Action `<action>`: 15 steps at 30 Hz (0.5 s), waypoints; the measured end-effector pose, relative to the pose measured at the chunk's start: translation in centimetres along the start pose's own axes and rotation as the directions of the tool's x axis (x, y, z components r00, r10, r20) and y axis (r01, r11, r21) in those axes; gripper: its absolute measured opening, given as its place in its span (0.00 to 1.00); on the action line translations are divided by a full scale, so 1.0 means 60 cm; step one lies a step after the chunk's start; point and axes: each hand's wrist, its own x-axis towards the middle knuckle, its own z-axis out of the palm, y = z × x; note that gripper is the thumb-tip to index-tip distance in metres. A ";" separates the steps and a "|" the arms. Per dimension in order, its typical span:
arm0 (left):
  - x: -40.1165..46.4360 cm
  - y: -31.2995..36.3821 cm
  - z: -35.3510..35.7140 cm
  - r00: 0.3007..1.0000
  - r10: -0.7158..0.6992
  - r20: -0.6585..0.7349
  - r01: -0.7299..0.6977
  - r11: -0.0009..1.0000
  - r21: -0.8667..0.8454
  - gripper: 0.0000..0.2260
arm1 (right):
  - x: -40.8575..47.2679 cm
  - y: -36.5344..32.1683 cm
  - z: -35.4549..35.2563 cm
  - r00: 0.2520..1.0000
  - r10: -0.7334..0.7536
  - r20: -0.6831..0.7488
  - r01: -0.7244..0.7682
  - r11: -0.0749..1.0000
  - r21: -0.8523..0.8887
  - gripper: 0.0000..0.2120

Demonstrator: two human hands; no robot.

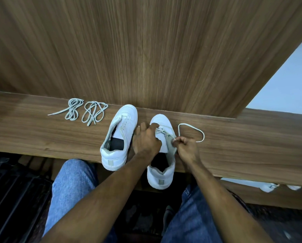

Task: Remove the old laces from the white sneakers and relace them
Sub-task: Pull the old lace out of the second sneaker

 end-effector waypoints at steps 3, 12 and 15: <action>0.018 0.010 0.016 0.987 0.146 0.062 -0.157 0.962 0.225 0.17 | -0.008 0.004 0.001 0.997 -0.063 -0.039 0.057 0.990 -0.131 0.06; 0.044 0.014 -0.001 0.996 -0.087 0.015 0.088 0.994 -0.060 0.11 | -0.011 0.003 0.005 0.997 -0.068 -0.044 0.060 0.984 -0.165 0.07; 0.061 -0.008 -0.004 0.892 -0.435 0.126 0.432 0.736 -0.521 0.08 | -0.011 0.002 0.006 0.996 -0.065 -0.054 0.055 0.985 -0.162 0.10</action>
